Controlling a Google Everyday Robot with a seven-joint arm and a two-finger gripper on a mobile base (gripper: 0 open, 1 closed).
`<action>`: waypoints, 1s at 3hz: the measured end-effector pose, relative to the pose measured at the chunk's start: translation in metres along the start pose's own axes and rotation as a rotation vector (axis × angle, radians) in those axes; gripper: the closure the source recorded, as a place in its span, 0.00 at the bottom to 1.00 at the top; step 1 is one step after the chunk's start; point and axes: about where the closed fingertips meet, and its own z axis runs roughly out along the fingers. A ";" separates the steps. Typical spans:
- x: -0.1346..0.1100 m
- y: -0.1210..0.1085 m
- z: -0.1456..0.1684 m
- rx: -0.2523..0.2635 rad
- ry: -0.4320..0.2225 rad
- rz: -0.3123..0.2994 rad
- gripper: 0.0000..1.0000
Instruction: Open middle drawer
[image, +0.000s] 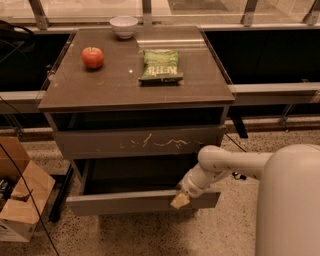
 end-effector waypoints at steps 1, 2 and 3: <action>0.004 0.013 0.003 -0.007 -0.004 0.037 0.01; 0.023 0.042 0.014 -0.039 0.009 0.096 0.43; 0.021 0.041 0.012 -0.040 0.010 0.097 0.61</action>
Offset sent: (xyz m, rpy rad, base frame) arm -0.2504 -0.0066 -0.0636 -0.0351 0.4169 -0.2756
